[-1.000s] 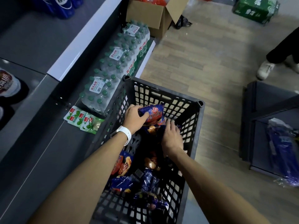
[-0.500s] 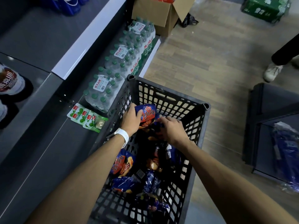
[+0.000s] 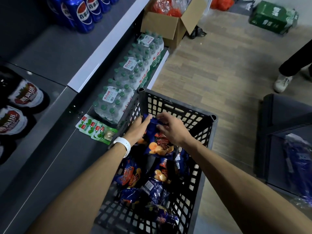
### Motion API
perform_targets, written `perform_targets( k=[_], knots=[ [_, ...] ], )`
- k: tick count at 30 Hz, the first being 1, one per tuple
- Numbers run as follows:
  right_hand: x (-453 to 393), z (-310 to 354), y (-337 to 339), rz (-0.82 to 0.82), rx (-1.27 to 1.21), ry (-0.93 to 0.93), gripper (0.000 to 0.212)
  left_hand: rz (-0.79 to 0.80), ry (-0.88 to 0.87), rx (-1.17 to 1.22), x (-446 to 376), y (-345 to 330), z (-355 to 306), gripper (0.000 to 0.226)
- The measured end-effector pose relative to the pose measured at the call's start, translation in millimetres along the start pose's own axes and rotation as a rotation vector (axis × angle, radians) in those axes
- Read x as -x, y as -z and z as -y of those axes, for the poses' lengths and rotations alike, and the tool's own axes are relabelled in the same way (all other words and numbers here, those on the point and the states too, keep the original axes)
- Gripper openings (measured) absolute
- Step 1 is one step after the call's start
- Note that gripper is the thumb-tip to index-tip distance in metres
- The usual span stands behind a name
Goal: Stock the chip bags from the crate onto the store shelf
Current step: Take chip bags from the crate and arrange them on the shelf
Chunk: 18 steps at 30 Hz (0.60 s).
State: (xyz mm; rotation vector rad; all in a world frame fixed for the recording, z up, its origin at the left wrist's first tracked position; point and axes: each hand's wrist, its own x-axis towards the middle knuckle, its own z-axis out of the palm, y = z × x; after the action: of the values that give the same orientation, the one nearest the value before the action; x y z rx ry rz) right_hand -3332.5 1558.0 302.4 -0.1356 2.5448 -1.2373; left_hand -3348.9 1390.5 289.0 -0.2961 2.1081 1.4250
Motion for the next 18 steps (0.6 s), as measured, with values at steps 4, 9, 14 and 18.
perform_targets(
  k=[4,9,14,18],
  knots=[
    [2.4,7.4,-6.1,-0.005,-0.018,-0.033,0.034,0.080,0.040,0.117,4.7,2.8,12.7,0.081],
    [9.2,13.5,-8.3,-0.027,-0.022,-0.035,0.042,0.106,0.031,0.093,8.9,1.9,18.8,0.053],
    [13.5,14.3,-6.9,-0.022,-0.029,-0.052,0.045,0.075,-0.005,0.034,16.3,0.6,14.9,0.038],
    [18.8,20.7,-2.1,-0.080,-0.097,-0.069,0.042,0.043,-0.031,-0.038,17.1,1.2,12.7,0.050]
  ],
)
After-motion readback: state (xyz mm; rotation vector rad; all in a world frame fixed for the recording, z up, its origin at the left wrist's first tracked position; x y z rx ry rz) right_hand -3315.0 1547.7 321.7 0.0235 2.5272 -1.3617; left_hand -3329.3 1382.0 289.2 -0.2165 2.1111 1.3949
